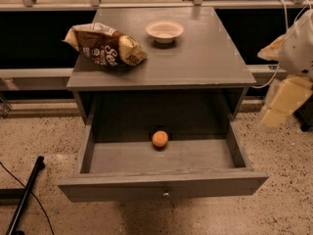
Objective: Pick orange from top drawer and place on counter
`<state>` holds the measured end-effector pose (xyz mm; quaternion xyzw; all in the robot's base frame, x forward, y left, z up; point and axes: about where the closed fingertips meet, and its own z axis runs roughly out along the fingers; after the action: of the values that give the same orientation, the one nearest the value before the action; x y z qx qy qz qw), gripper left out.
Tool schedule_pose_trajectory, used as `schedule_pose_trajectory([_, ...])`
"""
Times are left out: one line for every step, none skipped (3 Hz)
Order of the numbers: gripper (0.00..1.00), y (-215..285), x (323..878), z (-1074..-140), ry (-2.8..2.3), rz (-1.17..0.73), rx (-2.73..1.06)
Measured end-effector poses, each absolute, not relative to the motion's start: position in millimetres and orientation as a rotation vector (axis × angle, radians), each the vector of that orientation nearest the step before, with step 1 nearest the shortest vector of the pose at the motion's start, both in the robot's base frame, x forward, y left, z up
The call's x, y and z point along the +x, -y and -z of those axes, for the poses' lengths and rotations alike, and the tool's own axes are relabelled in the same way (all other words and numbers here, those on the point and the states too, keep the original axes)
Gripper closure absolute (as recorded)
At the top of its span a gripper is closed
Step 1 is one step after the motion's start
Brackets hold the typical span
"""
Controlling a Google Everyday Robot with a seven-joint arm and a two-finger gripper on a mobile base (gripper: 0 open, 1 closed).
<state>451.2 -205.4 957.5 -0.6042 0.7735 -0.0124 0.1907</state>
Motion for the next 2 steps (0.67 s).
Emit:
schedule_pose_trajectory([0.0,167,453,-879,-2.118,-0.244,-1.635])
schedule_pose_trajectory([0.0,132,455,-821,-1.932,-0.365,-1.603])
